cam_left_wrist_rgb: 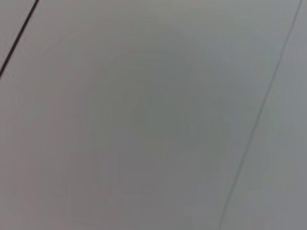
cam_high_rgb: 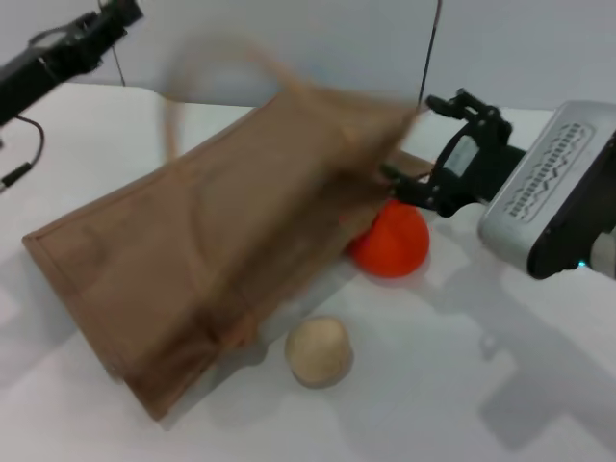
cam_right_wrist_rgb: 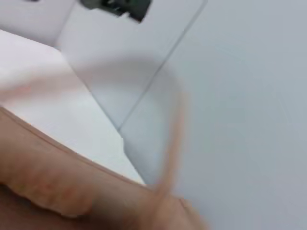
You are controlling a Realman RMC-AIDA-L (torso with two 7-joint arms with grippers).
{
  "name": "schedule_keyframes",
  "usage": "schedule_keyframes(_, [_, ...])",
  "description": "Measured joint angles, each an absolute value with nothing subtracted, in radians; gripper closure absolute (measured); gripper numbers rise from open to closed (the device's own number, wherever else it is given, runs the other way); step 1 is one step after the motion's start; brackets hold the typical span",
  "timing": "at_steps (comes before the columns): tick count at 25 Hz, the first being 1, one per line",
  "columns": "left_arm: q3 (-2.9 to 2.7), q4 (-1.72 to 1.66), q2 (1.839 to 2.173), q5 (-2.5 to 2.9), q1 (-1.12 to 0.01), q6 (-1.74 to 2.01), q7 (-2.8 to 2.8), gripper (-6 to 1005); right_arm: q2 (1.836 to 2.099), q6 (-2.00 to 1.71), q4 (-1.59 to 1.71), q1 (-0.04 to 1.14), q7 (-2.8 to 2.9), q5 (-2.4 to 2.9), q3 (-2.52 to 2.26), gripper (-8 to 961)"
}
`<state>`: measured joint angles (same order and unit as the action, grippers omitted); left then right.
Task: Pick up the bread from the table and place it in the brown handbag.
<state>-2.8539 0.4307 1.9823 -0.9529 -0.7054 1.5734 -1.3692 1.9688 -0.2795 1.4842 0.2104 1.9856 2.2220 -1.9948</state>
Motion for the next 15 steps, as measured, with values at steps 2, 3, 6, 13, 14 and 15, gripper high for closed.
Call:
schedule_keyframes(2, [-2.855, 0.43, 2.004, -0.963, -0.705, 1.523, -1.304, 820, 1.97, -0.259, 1.475, 0.201, 1.99, 2.216, -1.98, 64])
schedule_keyframes(3, [-2.855, 0.429, 2.012, -0.967, -0.706, 1.502, -1.274, 786, 1.97, -0.241, 1.472, 0.196, 1.993, 2.211, -1.976, 65])
schedule_keyframes(6, [-2.854, 0.392, 2.029, -1.007, -0.7, 1.436, -1.163, 685, 1.971, -0.171, 1.459, 0.182, 1.994, 2.185, -1.972, 66])
schedule_keyframes(13, [-2.851, 0.196, 2.033, -1.206, -0.639, 1.351, -0.809, 397, 1.986, 0.141, 1.342, 0.17, 2.0, 2.089, -2.025, 70])
schedule_keyframes(14, [-2.85, 0.171, 2.034, -1.232, -0.63, 1.343, -0.757, 396, 1.991, 0.255, 1.293, 0.172, 2.032, 2.078, -2.057, 71])
schedule_keyframes(15, [-2.851, 0.149, 2.034, -1.258, -0.622, 1.336, -0.71, 395, 1.991, 0.255, 1.293, 0.172, 2.032, 2.078, -2.057, 71])
